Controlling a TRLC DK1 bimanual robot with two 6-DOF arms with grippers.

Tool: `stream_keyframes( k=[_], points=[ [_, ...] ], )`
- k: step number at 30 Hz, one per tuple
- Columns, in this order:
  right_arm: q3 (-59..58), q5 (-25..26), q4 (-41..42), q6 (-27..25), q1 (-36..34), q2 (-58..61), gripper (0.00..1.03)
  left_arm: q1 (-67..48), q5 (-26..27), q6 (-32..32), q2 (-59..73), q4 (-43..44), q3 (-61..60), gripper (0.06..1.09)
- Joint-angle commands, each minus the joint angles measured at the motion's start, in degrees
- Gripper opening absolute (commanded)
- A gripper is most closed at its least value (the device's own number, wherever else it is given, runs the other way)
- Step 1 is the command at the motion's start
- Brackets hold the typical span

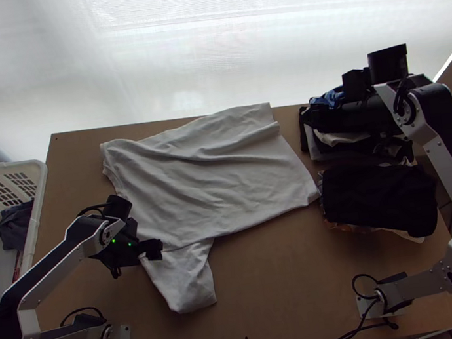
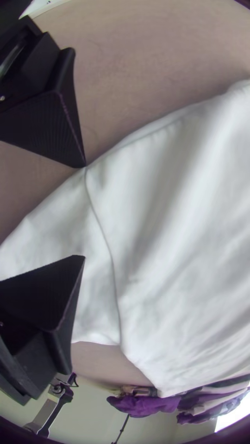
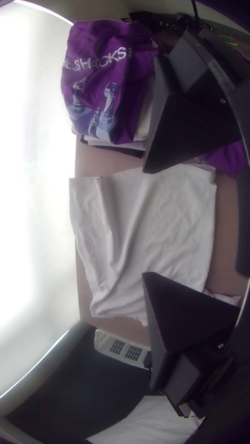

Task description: Fold the t-shirt

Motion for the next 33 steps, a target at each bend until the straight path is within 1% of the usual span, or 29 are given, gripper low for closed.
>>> stream_keyframes(
  k=[1, 2, 4, 5, 9, 13, 14, 16, 19, 21, 24, 29, 33],
  points=[
    [-0.24, 0.0, -0.67, -0.04, -0.24, -0.53, 0.99, 0.94, -0.75, 0.92, -0.52, 3.65, -1.16, 0.7],
    [-0.24, 0.0, -0.85, -0.04, -0.24, -0.62, 0.99, 1.12, -1.8, 0.92, -1.31, 4.97, -1.6, 0.55],
    [0.02, -0.09, -2.08, 0.13, -0.24, -0.71, 0.99, 1.12, -3.91, 0.92, -3.6, 8.4, -2.83, 0.16],
    [0.02, -0.18, -2.96, 0.4, -0.24, -0.8, 0.99, 1.12, -5.23, 0.92, -4.83, 10.51, -3.62, 0.1],
    [-2.79, -1.76, -8.58, 0.31, -1.64, -1.5, 0.99, 1.12, -5.67, 2.86, -6.06, 10.33, -4.85, 0.09],
    [-16.5, -3.6, -9.28, 0.31, -4.19, -4.57, 0.99, 1.82, -5.67, 2.77, -7.99, 9.72, -4.94, 0.09],
    [-20.02, -3.6, -10.43, -0.22, -3.93, -4.84, 0.99, 1.82, -5.67, 2.77, -8.26, 9.28, -4.94, 0.09],
    [-25.12, -3.51, -13.86, -3.56, -3.58, -5.01, 0.99, 1.91, -5.67, 2.68, -8.52, 9.1, -4.94, 0.09],
    [-29.77, -3.6, -14.29, -4.44, -3.58, -5.1, 0.99, 2.26, -5.67, 2.68, -8.52, 9.1, -4.94, 0.09],
    [-31.88, -3.6, -13.42, -5.4, -2.43, -5.01, 0.99, 2.35, -5.67, 2.59, -8.26, 9.19, -4.68, 0.09],
    [-33.38, -3.51, -11.13, -5.67, 1.52, -3.43, 0.99, 2.35, -5.67, 2.42, -7.64, 9.1, -3.89, 0.09],
    [-31.97, -3.34, -9.46, -5.14, 6.62, 0.7, 0.99, 2.35, -6.28, 2.42, -7.46, 8.75, -2.74, 0.09],
    [-31.18, -1.85, -7.44, -5.14, 8.2, 2.98, 0.99, 5.34, -6.55, 4.97, -7.55, 7.35, -2.74, 0.09]
  ],
)
